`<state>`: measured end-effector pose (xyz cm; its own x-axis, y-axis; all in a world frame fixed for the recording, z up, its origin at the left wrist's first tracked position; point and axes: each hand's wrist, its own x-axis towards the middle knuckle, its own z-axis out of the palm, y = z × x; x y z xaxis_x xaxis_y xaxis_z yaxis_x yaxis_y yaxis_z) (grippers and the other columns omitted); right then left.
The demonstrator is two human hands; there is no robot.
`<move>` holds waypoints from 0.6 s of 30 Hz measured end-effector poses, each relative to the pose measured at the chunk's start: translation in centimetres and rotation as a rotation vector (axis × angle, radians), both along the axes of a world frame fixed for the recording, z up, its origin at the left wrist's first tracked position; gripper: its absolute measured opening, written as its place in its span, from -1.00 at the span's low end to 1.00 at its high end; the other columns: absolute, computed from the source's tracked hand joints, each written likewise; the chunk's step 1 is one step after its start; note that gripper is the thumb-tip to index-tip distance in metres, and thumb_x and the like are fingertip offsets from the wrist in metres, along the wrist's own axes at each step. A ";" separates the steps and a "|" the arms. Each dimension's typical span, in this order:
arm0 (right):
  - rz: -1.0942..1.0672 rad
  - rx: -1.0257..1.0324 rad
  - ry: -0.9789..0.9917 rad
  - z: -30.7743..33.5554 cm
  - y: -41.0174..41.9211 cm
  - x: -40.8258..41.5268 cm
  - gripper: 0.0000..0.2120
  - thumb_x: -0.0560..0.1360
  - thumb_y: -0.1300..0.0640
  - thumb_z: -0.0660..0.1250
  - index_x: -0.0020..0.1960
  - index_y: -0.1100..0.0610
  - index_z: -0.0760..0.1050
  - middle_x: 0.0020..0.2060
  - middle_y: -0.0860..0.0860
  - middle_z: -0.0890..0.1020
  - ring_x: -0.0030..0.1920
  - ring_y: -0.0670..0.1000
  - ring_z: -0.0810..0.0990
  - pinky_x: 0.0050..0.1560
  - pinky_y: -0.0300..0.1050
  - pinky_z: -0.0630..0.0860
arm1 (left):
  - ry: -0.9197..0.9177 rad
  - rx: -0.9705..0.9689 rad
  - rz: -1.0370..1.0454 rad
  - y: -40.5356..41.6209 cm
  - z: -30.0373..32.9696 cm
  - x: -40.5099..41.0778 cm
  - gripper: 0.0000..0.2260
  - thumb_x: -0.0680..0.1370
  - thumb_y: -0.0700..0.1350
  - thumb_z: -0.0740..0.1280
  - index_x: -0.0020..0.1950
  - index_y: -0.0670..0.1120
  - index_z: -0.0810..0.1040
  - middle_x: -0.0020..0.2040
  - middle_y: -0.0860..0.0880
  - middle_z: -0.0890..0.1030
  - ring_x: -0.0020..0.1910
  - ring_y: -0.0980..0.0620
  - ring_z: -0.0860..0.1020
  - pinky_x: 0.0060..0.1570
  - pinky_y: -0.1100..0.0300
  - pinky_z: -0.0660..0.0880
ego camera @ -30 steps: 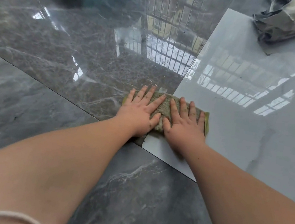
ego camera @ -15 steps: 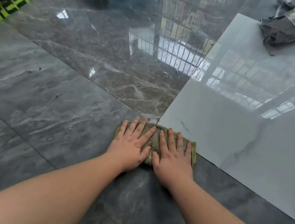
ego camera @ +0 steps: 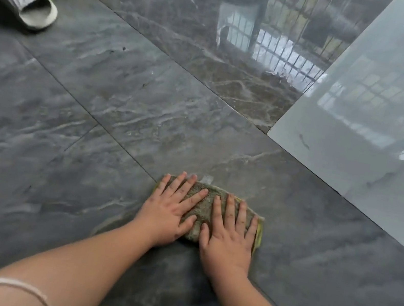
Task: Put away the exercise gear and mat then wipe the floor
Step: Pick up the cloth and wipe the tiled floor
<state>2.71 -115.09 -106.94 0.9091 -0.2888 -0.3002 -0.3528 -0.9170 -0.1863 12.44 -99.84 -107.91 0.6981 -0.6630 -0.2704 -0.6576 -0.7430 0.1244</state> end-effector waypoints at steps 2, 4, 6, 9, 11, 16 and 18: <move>0.015 -0.006 0.020 0.0 0.9 -0.5 -0.35 0.50 -0.19 0.09 0.57 -0.05 0.17 0.56 0.01 0.17 0.57 0.15 0.07 0.51 0.31 -0.03 | 0.006 0.028 -0.019 1.0 0.1 -0.4 -0.39 0.56 0.24 0.01 0.57 0.20 -0.12 0.60 -0.06 -0.04 0.59 -0.10 -0.05 0.51 -0.19 -0.07; 0.044 -0.010 0.044 0.1 1.2 -1.2 -0.35 0.55 -0.20 0.02 0.59 -0.07 -0.02 0.58 -0.02 -0.05 0.59 0.12 -0.09 0.52 0.30 -0.14 | 0.012 0.066 -0.042 1.8 0.3 -0.5 -0.41 0.57 0.25 -0.04 0.56 0.21 -0.17 0.59 -0.03 -0.13 0.59 -0.08 -0.12 0.52 -0.18 -0.13; 0.063 0.000 0.066 0.5 1.1 -1.5 -0.35 0.58 -0.20 -0.03 0.59 -0.08 -0.16 0.57 -0.03 -0.19 0.58 0.10 -0.23 0.52 0.25 -0.29 | 0.019 0.072 -0.026 2.3 0.6 -0.8 -0.42 0.58 0.23 -0.06 0.57 0.18 -0.14 0.59 -0.04 -0.12 0.59 -0.09 -0.10 0.52 -0.18 -0.12; 0.072 0.015 0.095 1.1 1.0 -1.5 -0.35 0.59 -0.20 -0.06 0.58 -0.08 -0.27 0.58 -0.02 -0.25 0.57 0.10 -0.30 0.49 0.21 -0.39 | 0.011 0.047 0.021 1.4 0.9 -2.2 -0.44 0.59 0.15 -0.06 0.59 0.08 -0.05 0.61 -0.09 0.02 0.59 -0.10 -0.04 0.52 -0.18 -0.10; 0.073 0.024 0.100 0.9 0.9 -1.4 -0.36 0.60 -0.20 -0.08 0.56 -0.10 -0.31 0.55 -0.04 -0.29 0.57 0.09 -0.32 0.49 0.21 -0.40 | 0.019 0.005 0.049 0.6 0.9 -3.5 -0.44 0.58 0.14 -0.08 0.59 0.11 -0.06 0.61 -0.06 -0.04 0.59 -0.10 -0.07 0.52 -0.18 -0.13; 0.119 -0.011 0.034 -0.2 0.8 -1.5 -0.36 0.57 -0.22 -0.07 0.58 -0.10 -0.17 0.55 -0.02 -0.19 0.59 0.11 -0.20 0.52 0.25 -0.28 | 0.054 0.055 0.118 0.2 1.0 -4.4 -0.45 0.60 0.21 -0.11 0.57 0.22 -0.20 0.57 0.03 -0.29 0.57 -0.08 -0.29 0.49 -0.21 -0.26; 0.158 -0.003 0.029 -0.3 0.6 -1.3 -0.36 0.57 -0.23 -0.06 0.59 -0.09 -0.12 0.57 0.00 -0.14 0.59 0.12 -0.17 0.52 0.25 -0.25 | 0.051 0.057 0.156 0.3 0.9 -4.7 -0.45 0.60 0.20 -0.09 0.56 0.23 -0.19 0.59 0.03 -0.23 0.57 -0.07 -0.28 0.49 -0.21 -0.25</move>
